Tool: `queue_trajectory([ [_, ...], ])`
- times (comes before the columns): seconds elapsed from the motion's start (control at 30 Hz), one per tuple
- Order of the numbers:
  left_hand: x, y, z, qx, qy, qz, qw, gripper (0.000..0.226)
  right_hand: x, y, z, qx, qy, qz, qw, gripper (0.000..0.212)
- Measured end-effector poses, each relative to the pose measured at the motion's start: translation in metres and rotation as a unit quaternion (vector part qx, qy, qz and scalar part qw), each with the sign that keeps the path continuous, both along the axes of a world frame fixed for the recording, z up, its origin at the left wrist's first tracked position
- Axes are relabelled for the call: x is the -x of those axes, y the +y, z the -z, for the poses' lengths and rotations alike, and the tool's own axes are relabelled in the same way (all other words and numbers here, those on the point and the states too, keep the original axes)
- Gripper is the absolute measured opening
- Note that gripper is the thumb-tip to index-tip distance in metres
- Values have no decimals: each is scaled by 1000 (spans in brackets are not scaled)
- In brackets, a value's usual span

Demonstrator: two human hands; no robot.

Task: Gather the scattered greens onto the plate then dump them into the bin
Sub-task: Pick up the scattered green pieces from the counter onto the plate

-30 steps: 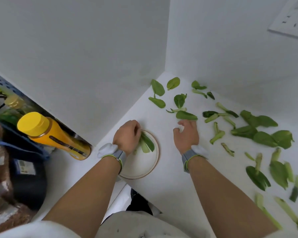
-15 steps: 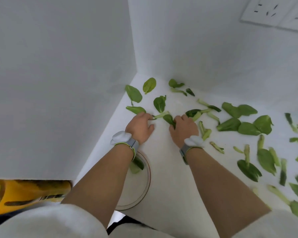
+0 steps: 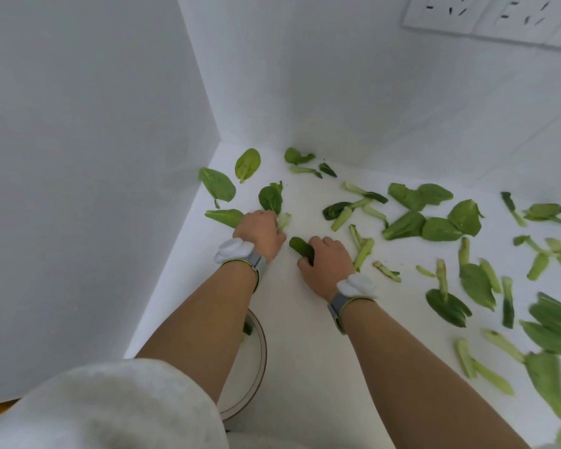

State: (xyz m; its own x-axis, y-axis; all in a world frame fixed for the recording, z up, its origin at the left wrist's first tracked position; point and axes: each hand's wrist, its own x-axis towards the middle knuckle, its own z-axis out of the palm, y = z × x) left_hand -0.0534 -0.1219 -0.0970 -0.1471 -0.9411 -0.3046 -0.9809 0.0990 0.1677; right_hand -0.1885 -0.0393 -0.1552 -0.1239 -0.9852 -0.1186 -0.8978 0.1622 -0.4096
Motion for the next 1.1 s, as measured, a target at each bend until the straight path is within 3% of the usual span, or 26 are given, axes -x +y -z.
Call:
queue_trajectory([
  [0.13, -2, 10, -6, -15, 12, -1, 1000, 23, 1, -6, 3, -21, 12, -7, 1000, 24],
  [0.33, -26, 42, -8, 16, 166, -46, 985, 13, 6, -18, -5, -89, 10, -11, 996, 28],
  [0.5, -55, 71, -15, 27, 246, -93, 964, 8, 12, -22, -16, -126, -31, -33, 991, 30],
  [0.7, -91, 113, -21, 83, 243, -140, 956, 4, 5, -9, -30, -134, -27, -38, 990, 27],
  [0.97, -133, 156, -24, 105, 212, -206, 949, 5, -32, 25, -38, -66, -82, 25, 994, 33],
  [1.1, -149, 178, -24, 119, 185, -228, 948, 8, -76, 40, -54, -3, -183, -37, 982, 30],
])
